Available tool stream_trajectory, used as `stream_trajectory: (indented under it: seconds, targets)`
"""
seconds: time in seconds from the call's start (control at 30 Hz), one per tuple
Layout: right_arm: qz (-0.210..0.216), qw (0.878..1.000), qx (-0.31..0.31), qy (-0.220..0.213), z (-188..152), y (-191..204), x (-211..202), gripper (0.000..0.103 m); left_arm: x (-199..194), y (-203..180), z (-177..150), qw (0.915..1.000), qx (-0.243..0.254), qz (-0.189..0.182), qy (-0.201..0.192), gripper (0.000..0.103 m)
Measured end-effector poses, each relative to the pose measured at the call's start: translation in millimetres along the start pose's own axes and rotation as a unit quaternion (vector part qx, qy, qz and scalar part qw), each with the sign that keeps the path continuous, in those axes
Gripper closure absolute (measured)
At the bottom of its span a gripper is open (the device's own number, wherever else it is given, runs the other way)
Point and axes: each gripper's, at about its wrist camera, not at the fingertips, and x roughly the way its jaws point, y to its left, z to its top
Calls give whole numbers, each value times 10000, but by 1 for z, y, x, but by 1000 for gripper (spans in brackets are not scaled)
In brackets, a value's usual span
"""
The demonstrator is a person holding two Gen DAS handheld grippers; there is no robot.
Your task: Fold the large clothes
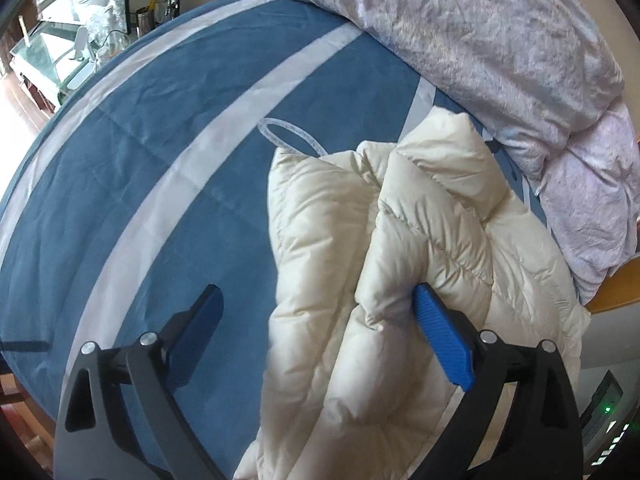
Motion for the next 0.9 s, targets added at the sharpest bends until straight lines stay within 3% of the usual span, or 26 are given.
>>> stream_trajectory:
  seconds: [0.23, 0.37, 0.53, 0.63, 0.9]
  targets:
    - [33, 10000, 66, -16, -1, -2, 1, 62, 13, -11, -6, 9999, 69, -14, 107, 11]
    - [56, 9999, 81, -43, -2, -2, 2, 62, 13, -18, -11, 9998, 74, -158, 112, 28]
    - [96, 9999, 106, -55, -3, -3, 1, 62, 7, -21, -16, 9988, 34, -486, 53, 63]
    - [128, 9998, 118, -55, -4, -4, 2, 62, 0, -20, -17, 9975, -6, -701, 3, 78]
    - [226, 9996, 184, -52, -3, -6, 2, 62, -42, -43, -21, 9922, 48, -1183, -390, 87]
